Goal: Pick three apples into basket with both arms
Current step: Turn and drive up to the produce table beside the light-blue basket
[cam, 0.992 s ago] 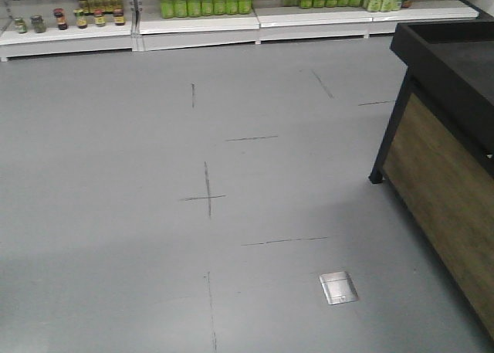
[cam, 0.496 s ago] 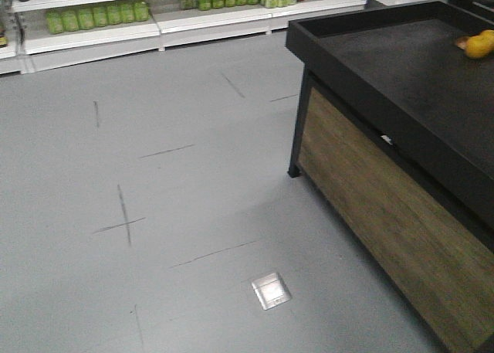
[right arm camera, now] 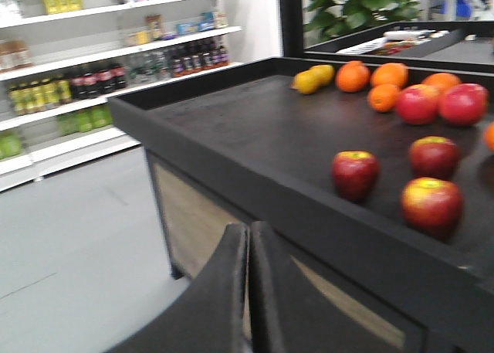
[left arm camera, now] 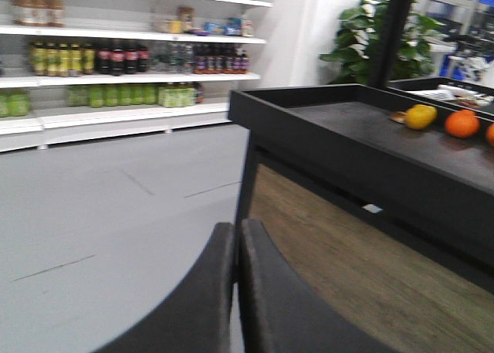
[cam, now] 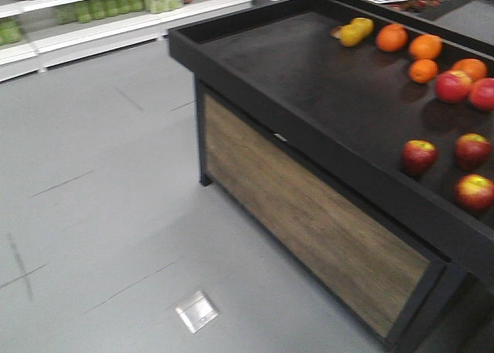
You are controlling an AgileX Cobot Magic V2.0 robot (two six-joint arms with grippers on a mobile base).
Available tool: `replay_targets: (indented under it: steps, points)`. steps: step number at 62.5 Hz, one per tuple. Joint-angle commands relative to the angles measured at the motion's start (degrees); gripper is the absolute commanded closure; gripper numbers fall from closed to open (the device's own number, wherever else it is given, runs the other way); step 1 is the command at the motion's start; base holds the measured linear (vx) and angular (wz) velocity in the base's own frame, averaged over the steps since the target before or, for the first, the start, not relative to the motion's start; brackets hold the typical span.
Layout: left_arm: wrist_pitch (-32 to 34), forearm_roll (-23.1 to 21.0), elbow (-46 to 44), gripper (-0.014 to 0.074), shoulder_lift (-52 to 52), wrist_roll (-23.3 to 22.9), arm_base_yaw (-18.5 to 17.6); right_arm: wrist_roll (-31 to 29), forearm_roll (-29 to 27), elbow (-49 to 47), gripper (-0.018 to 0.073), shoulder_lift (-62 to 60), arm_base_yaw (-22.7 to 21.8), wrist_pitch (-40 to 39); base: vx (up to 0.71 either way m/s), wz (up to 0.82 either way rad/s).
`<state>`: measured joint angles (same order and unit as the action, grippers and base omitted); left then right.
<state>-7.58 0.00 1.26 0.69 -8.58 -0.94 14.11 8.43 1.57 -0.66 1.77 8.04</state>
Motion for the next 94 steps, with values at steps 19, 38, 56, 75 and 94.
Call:
replay_targets:
  steps: [19, 38, 56, 75, 94]
  points:
    - [3.92, -0.65, 0.5, 0.0603, 0.87, -0.43, -0.03, -0.42, 0.8, 0.74, 0.0565, -0.77, 0.05, -4.29, 0.14, -0.53]
    - [3.92, -0.65, 0.5, 0.0603, 0.87, -0.43, -0.03, -0.42, 0.8, 0.74, 0.0565, -0.77, 0.05, -4.29, 0.14, -0.54]
    - [3.92, -0.65, 0.5, 0.0603, 0.87, -0.43, -0.03, -0.42, 0.8, 0.74, 0.0565, -0.77, 0.05, -4.29, 0.13, -0.49]
    - [3.92, -0.65, 0.5, 0.0603, 0.87, -0.43, -0.03, -0.42, 0.8, 0.74, 0.0565, -0.77, 0.05, -4.29, 0.12, -0.46]
    - [3.92, -0.65, 0.5, 0.0603, 0.87, -0.43, -0.03, -0.42, 0.8, 0.74, 0.0565, -0.77, 0.05, -4.29, 0.12, -0.44]
